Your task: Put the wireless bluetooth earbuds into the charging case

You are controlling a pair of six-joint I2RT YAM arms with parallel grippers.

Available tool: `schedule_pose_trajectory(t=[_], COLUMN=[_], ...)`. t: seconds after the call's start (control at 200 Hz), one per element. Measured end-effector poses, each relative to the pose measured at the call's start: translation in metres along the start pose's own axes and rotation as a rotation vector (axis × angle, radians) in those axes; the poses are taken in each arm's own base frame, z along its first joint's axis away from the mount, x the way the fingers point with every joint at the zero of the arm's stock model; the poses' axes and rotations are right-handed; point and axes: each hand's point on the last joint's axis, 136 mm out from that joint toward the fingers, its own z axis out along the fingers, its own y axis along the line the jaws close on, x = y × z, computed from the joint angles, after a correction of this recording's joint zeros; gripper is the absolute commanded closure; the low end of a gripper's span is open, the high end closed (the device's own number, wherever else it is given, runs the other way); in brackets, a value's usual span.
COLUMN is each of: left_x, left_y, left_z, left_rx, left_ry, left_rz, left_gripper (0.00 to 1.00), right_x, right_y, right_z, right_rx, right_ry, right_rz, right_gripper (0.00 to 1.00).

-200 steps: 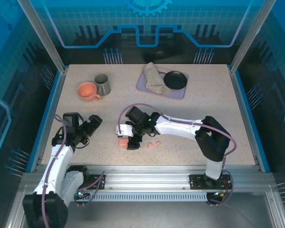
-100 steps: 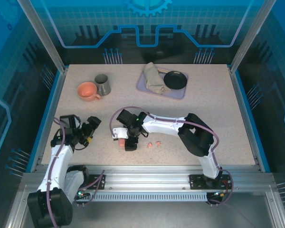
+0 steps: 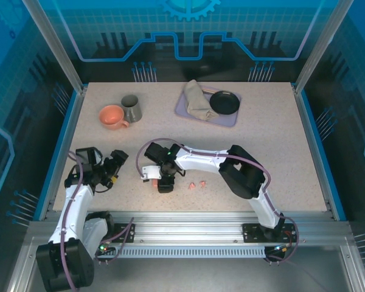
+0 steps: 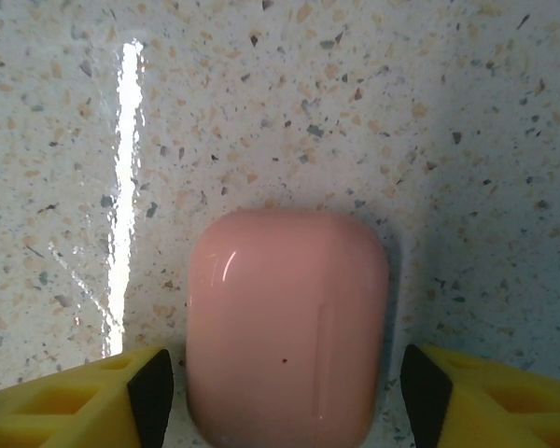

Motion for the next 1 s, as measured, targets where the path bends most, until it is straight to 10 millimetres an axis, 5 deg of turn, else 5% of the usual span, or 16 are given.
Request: schedule_pose_trajectory(t=[1.0], left_x=[-0.0001], left_y=[0.0002], left_z=[0.0001], left_rx=[-0.001], left_ry=[0.000], left_rz=[-0.001], left_gripper=[0.03], right_x=[-0.0017], right_y=[-0.0006], right_z=[0.0027], right_rx=[-0.035], right_ry=[0.032], right_rz=[0.050], right_gripper=[0.60])
